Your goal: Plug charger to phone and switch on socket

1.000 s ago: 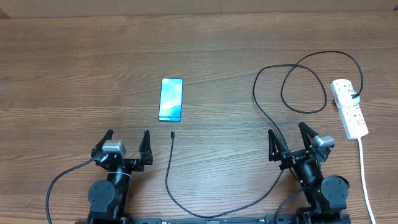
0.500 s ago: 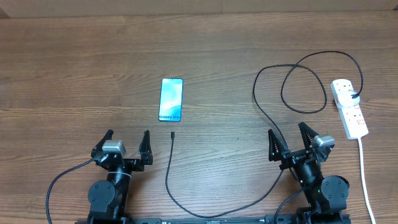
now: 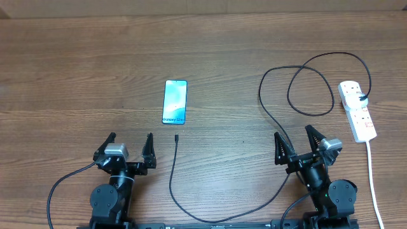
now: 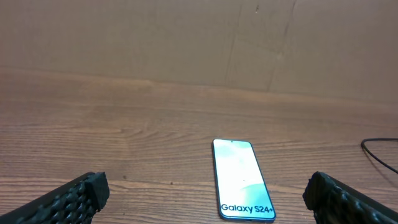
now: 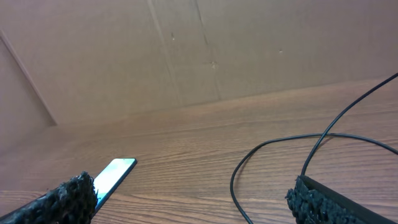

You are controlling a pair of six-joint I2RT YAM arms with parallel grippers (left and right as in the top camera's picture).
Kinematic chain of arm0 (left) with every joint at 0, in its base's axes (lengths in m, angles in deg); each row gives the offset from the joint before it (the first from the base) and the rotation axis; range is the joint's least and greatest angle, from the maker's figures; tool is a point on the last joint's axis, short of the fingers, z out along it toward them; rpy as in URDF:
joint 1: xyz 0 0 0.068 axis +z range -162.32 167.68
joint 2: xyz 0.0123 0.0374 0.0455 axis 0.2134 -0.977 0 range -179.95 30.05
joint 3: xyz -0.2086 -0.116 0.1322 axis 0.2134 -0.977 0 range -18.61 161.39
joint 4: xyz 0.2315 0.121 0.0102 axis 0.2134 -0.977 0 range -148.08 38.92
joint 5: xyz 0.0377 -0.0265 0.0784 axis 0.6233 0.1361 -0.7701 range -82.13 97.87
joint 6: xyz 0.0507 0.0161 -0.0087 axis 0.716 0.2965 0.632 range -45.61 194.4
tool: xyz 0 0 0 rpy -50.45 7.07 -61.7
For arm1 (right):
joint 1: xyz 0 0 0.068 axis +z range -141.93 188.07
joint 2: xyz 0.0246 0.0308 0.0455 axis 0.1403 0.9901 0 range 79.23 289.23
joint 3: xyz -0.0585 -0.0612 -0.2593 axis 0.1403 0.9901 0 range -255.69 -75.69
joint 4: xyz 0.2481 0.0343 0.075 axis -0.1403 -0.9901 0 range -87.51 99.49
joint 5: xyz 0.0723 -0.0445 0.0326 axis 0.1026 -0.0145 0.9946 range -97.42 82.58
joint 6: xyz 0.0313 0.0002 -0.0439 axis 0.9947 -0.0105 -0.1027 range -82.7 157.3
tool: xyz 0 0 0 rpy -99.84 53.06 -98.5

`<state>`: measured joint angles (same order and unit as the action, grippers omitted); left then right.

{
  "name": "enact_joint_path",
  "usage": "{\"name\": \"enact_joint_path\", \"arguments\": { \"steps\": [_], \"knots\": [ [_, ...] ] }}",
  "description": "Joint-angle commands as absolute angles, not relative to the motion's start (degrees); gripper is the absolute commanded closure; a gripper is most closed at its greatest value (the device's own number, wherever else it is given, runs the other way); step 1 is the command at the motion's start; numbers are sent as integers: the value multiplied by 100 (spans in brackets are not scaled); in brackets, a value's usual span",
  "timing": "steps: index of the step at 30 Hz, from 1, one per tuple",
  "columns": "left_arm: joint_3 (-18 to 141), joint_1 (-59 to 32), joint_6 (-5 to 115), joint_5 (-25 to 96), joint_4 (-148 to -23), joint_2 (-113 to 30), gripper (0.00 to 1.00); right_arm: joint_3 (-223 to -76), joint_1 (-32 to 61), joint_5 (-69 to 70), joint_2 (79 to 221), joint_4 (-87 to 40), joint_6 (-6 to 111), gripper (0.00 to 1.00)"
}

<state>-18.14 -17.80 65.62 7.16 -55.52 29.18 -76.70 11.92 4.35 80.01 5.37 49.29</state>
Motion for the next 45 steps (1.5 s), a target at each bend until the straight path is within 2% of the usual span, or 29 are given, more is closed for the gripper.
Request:
{"name": "enact_joint_path", "arguments": {
  "steps": [1,42,45],
  "knots": [
    [-1834,-1747,6652,685,-5544,2977,0,-7614,1219,419,7937,570,4949,0],
    [-1834,-1747,6649,648,-5513,2977,0,-7614,1217,422,7937,567,4947,0],
    [-1832,-1747,6682,954,-5474,2977,0,-7614,1217,419,7937,567,4947,0]
  ]
}}
